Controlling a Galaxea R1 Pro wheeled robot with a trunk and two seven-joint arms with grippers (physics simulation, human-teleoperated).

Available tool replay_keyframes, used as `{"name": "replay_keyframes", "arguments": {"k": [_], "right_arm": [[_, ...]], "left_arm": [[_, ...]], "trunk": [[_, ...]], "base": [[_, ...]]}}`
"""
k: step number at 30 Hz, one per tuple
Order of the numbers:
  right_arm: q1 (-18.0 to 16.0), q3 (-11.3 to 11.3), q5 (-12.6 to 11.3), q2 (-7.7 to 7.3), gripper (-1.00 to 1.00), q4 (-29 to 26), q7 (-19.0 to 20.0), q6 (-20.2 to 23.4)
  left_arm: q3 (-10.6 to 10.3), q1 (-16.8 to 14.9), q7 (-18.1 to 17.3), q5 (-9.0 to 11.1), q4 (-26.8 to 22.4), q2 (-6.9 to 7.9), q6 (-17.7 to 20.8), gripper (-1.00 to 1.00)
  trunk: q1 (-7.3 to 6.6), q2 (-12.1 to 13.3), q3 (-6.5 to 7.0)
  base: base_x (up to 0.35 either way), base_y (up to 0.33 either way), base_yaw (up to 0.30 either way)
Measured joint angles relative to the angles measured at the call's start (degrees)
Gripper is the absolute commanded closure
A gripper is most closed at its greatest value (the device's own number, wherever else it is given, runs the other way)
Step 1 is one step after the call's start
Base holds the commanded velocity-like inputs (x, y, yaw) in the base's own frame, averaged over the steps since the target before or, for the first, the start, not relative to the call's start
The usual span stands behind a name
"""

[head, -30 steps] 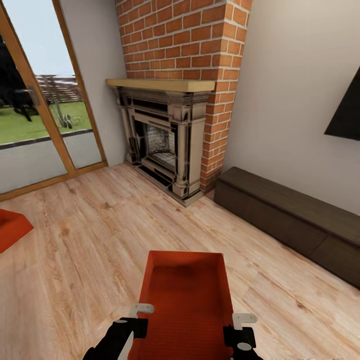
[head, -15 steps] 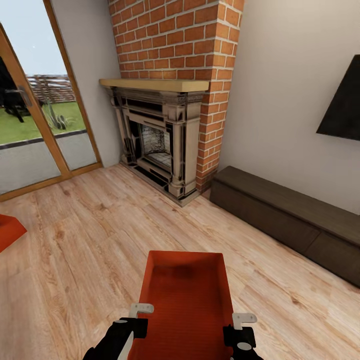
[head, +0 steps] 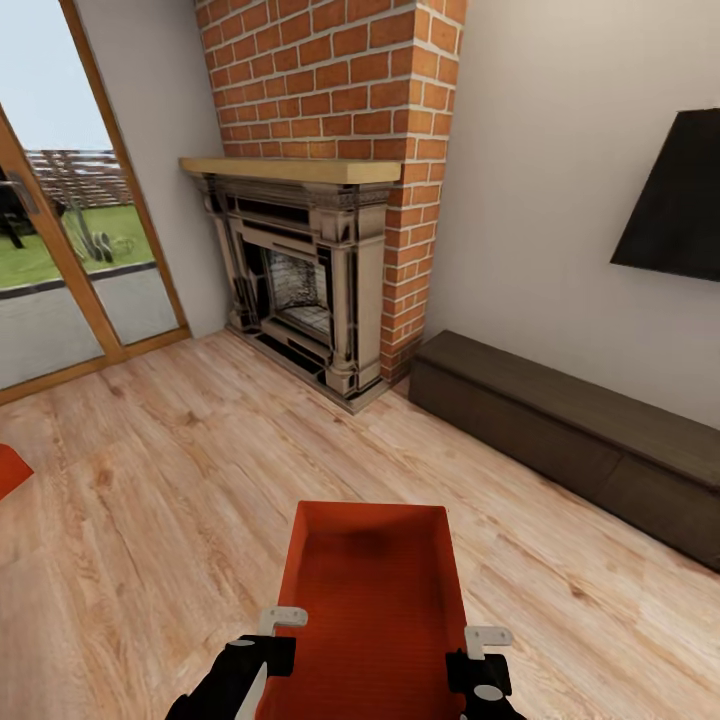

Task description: Move the two storage containers from the living room to the garage. In the garage, place one container on the floor and stack the other container on top of it (either order is fine).

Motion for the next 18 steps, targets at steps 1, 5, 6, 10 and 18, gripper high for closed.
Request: {"name": "replay_keyframes", "arguments": {"k": [1,5,6,10,18], "right_arm": [[0.0,0.02,-0.01,-0.01,1.0,0.0,0.0,0.0],[0.0,0.13,-0.09,-0.04,1.0,-0.02,0.0,-0.01],[0.0,0.18,-0.12,-0.05,1.0,-0.03,0.0,-0.01],[0.0,0.21,-0.14,-0.06,1.0,-0.03,0.0,-0.01],[0.0,0.21,-0.14,-0.07,1.0,-0.04,0.0,-0.01]], "left_arm": [[0.0,0.0,0.0,0.0,0.0,0.0,0.0,1.0],[0.0,0.0,0.0,0.02,0.0,0.0,0.0,1.0],[-0.01,0.0,0.0,0.04,0.0,0.0,0.0,1.0],[-0.01,0.0,0.01,0.02,0.0,-0.01,0.01,1.0],[0.0,0.0,0.01,0.02,0.0,-0.01,0.0,1.0]], "trunk": [[0.0,0.0,0.0],[0.0,0.0,0.0],[0.0,0.0,0.0],[0.0,0.0,0.0],[0.0,0.0,0.0]], "base": [[0.0,0.0,-0.241],[0.0,0.0,-0.243],[0.0,0.0,-0.243],[0.0,0.0,-0.243],[0.0,0.0,-0.243]]}}
